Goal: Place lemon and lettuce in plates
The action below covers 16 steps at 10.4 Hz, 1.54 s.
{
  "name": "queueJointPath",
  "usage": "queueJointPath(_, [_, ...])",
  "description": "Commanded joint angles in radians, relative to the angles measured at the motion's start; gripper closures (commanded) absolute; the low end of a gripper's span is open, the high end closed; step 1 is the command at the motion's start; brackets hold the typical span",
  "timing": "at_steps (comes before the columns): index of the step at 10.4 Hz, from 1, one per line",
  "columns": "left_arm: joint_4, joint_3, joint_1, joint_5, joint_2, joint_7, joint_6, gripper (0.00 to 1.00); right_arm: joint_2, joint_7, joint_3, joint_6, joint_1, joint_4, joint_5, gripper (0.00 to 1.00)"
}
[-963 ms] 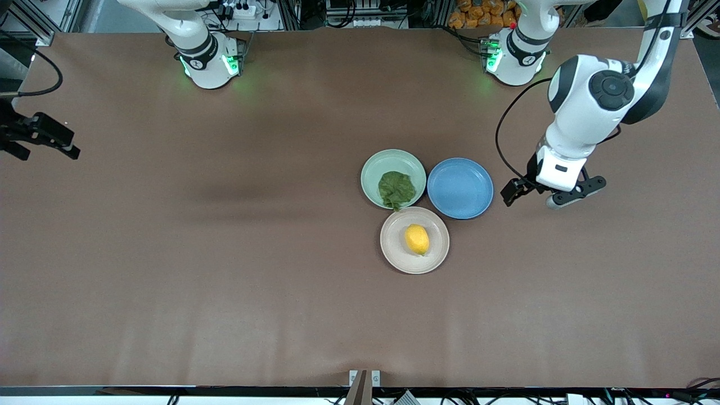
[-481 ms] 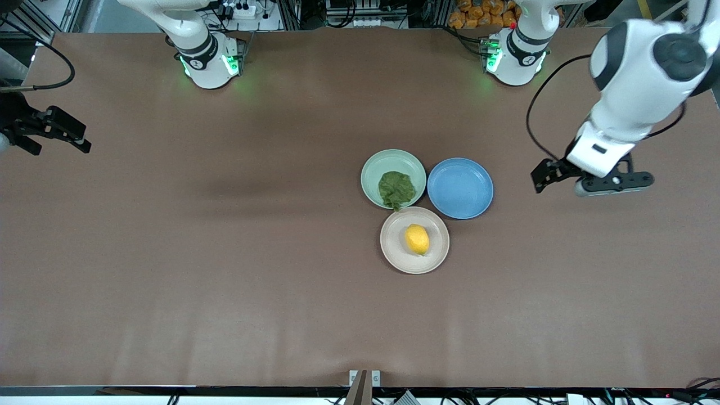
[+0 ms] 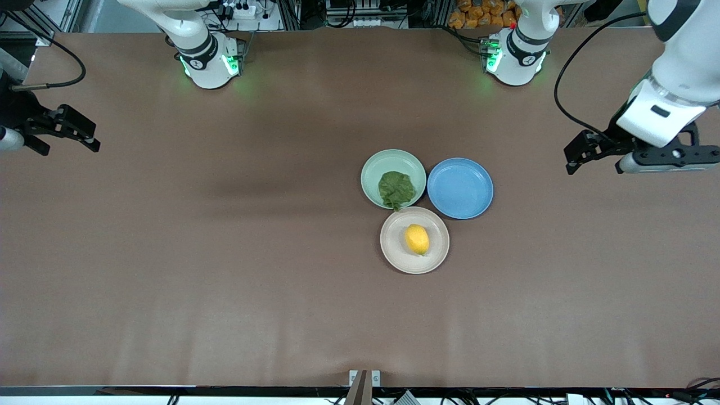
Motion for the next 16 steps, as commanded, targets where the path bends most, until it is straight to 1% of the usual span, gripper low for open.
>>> queueJointPath(1, [0.11,-0.003,0.008,-0.019,0.022,0.021,-0.071,0.0,-0.029,-0.003,0.007,-0.008,0.005,-0.029,-0.014,0.0])
queueJointPath(2, [0.168,-0.001,0.008,-0.016,0.041,0.023,-0.155,0.0,-0.028,-0.001,0.01,-0.007,0.005,-0.029,-0.017,0.0])
queueJointPath(3, [0.208,0.013,0.008,-0.009,0.055,0.038,-0.233,0.0,-0.028,-0.001,0.032,-0.007,0.004,-0.029,-0.041,0.0])
queueJointPath(4, [0.218,0.037,0.005,-0.007,0.053,0.093,-0.28,0.0,-0.028,0.001,0.042,-0.01,0.004,-0.029,-0.061,0.0])
queueJointPath(6, [0.218,0.033,0.005,-0.001,0.047,0.115,-0.298,0.0,-0.028,0.002,0.041,-0.01,0.004,-0.029,-0.061,0.0])
queueJointPath(7, [0.218,0.04,-0.01,0.001,0.045,0.115,-0.308,0.0,-0.028,0.004,0.036,-0.005,0.004,-0.029,-0.061,0.0])
queueJointPath(8, [0.218,0.063,-0.05,-0.001,0.044,0.115,-0.312,0.0,-0.028,0.004,0.033,-0.004,0.0,-0.029,-0.061,0.0])
queueJointPath(9, [0.218,0.138,-0.126,-0.001,0.044,0.113,-0.314,0.0,-0.028,0.004,0.033,-0.007,0.002,-0.029,-0.061,0.0])
queueJointPath(10, [0.218,0.193,-0.169,0.001,0.044,0.113,-0.314,0.0,-0.026,0.004,0.033,-0.007,0.002,-0.03,-0.061,0.0])
queueJointPath(15, [0.218,0.191,-0.17,-0.012,0.053,0.078,-0.308,0.0,-0.028,0.004,0.043,-0.008,0.0,-0.021,-0.06,0.0])
queueJointPath(16, [0.216,0.191,-0.167,-0.01,0.061,0.064,-0.28,0.0,-0.028,0.004,0.044,-0.016,0.0,-0.019,-0.061,0.0])
